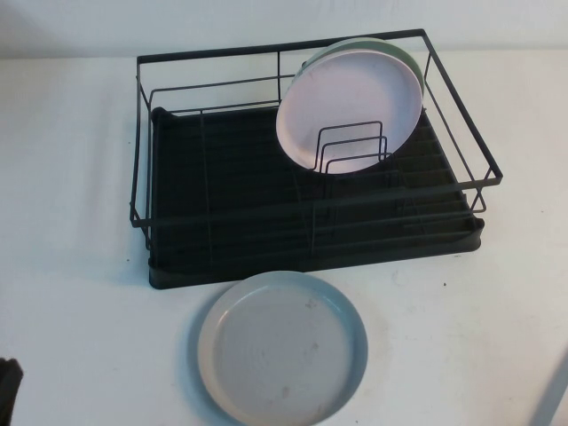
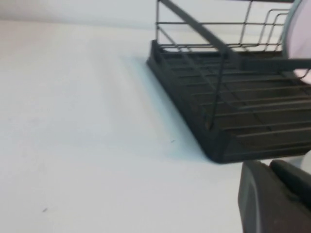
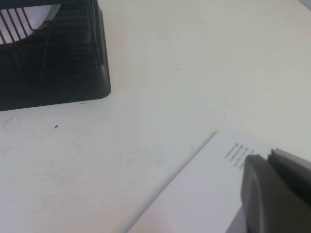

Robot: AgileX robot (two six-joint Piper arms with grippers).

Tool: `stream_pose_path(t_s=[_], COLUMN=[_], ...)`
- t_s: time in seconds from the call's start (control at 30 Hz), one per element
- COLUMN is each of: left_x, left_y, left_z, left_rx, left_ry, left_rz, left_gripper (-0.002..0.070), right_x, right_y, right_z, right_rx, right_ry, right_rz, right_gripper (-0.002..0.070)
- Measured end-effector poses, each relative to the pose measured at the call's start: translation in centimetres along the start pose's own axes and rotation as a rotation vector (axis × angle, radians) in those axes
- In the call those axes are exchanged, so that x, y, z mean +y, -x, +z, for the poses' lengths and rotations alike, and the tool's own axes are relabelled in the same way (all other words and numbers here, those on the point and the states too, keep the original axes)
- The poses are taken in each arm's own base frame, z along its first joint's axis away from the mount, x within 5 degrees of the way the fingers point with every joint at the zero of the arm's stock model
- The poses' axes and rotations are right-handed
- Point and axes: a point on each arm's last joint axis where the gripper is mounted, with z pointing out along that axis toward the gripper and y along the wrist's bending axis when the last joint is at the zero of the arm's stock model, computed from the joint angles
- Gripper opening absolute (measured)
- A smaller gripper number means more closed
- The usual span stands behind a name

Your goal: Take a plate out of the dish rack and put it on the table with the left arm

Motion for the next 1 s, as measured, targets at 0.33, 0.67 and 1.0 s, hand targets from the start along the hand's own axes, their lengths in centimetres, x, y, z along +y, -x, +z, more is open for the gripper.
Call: stream_pose_path(t_s=[0.33, 0.67, 1.0], left_x=[0.2, 0.2, 0.3], left_y=[-1.8, -1.8, -1.8], left_z=[-1.3, -1.3, -1.3], left_rx=[0.119, 0.123, 0.124], left_ry=[0.038, 0.036, 0.045], left_rz=[0.056, 0.060, 0.092], left_gripper=[-0.0001, -0.0001, -0.0001], right_x=[0.0, 0.0, 0.0], right_y=[0.0, 0.0, 0.0], right_z=[0.0, 0.0, 0.0], right_rx=[0.000, 0.000, 0.000], right_ry=[0.000, 0.000, 0.000], right_rz=[0.000, 0.000, 0.000], right_gripper=[-0.0018, -0.0018, -0.0018])
